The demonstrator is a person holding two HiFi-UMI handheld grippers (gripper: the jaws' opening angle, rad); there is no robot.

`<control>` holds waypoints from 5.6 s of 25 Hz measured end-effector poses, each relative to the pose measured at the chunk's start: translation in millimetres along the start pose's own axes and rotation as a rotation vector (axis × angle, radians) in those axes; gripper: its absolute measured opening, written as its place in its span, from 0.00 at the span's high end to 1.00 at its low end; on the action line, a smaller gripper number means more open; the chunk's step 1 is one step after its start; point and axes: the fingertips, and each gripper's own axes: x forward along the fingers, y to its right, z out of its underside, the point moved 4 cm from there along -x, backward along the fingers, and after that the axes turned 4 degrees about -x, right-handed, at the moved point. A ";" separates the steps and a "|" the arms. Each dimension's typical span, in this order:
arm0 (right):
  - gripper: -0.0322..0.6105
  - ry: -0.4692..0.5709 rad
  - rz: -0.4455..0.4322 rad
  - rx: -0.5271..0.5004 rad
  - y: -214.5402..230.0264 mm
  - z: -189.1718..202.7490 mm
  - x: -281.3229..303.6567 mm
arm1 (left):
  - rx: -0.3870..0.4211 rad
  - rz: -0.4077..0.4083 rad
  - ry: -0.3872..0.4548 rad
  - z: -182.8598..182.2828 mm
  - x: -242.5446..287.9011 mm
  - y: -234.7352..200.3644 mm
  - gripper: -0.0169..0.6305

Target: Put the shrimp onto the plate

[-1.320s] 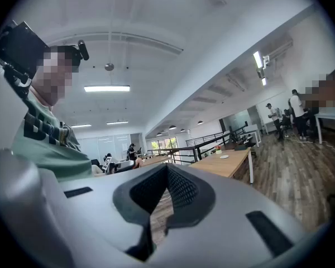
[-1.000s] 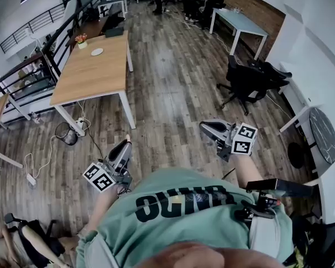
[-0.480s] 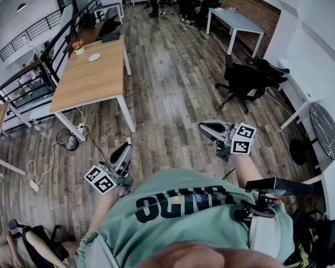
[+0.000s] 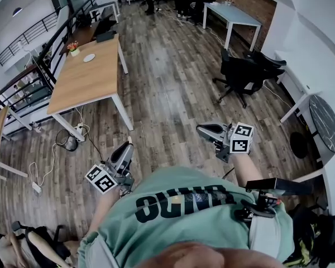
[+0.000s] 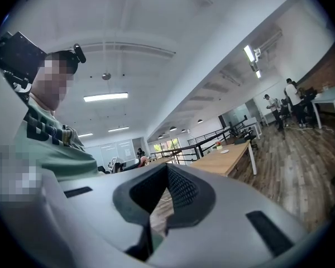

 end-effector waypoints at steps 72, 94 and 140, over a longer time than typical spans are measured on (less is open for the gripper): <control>0.94 -0.154 -0.673 0.044 127.4 8.5 473.8 | 0.059 -0.494 0.253 -175.0 -138.5 -240.6 0.88; 0.94 -0.139 -0.563 0.013 142.2 8.3 667.0 | 0.057 -0.400 0.202 -284.9 -219.1 -407.9 0.88; 0.94 -0.068 -0.579 0.095 447.6 -53.1 886.8 | 0.052 -0.480 0.148 -436.2 -66.2 -692.2 0.88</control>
